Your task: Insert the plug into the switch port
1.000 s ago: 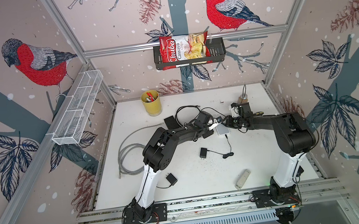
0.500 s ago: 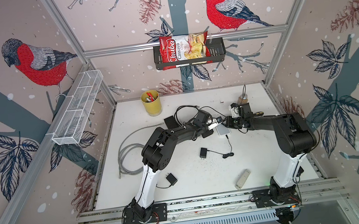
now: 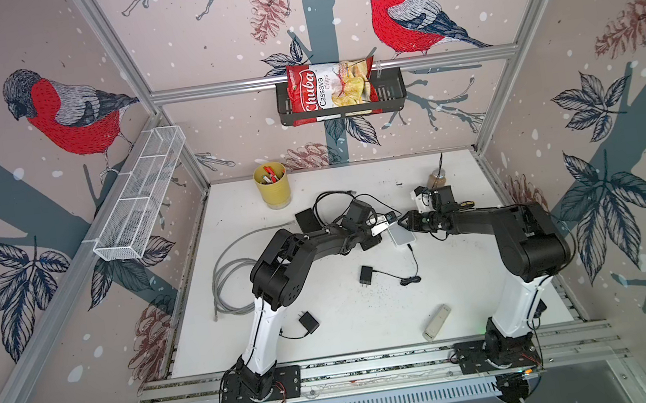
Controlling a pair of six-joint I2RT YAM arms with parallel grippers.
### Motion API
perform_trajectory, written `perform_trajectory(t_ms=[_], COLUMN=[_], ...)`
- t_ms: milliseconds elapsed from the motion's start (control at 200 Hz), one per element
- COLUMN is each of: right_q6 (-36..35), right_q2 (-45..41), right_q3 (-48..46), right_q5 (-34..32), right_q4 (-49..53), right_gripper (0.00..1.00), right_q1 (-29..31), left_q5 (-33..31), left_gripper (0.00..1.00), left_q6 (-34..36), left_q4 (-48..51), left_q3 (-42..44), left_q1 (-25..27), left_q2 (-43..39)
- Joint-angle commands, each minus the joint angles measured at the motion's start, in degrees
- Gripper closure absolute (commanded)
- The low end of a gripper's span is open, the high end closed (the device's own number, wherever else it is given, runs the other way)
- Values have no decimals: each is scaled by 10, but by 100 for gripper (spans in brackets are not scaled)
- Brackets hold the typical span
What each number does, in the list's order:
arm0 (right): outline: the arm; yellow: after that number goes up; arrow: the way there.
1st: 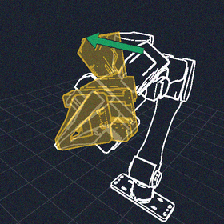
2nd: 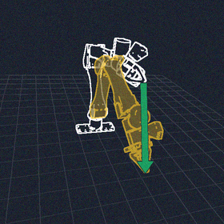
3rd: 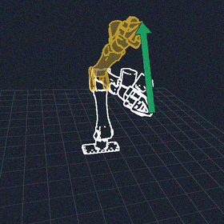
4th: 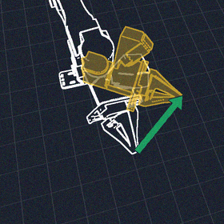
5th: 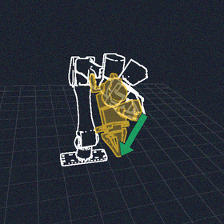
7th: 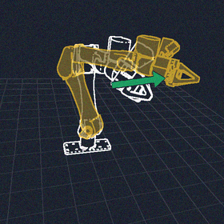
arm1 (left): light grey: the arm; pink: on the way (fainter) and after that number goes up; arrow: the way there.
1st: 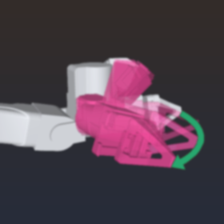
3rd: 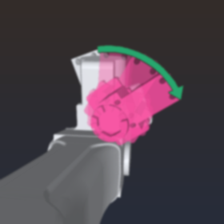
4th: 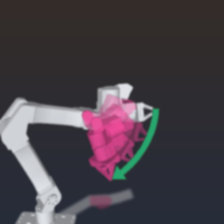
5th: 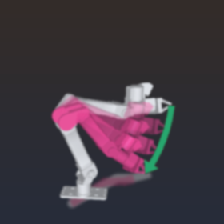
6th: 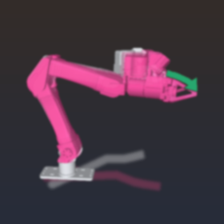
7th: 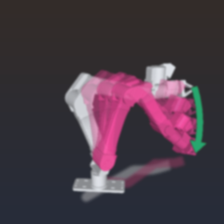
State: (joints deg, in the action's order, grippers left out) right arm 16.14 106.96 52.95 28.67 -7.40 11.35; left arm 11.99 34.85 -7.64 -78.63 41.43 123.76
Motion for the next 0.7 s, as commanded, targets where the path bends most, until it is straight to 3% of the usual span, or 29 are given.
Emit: perform_trajectory(t_ms=[0, 405, 695], right_q6=[-18, -44, -44], right_q2=[9, 24, 33], right_q3=[-7, -3, -1], right_q5=[47, 93, 99], right_q4=[89, 97, 95], right_gripper=[64, 64, 64], right_q1=[-1, -33, -47], left_q5=[53, 69, 103], left_gripper=[100, 100, 100], left_q6=[-7, -18, -26], left_q4=[-126, -184, -168], left_q3=[8, 45, 36], left_q1=[-2, -6, -15], left_q2=[-10, -13, -8])
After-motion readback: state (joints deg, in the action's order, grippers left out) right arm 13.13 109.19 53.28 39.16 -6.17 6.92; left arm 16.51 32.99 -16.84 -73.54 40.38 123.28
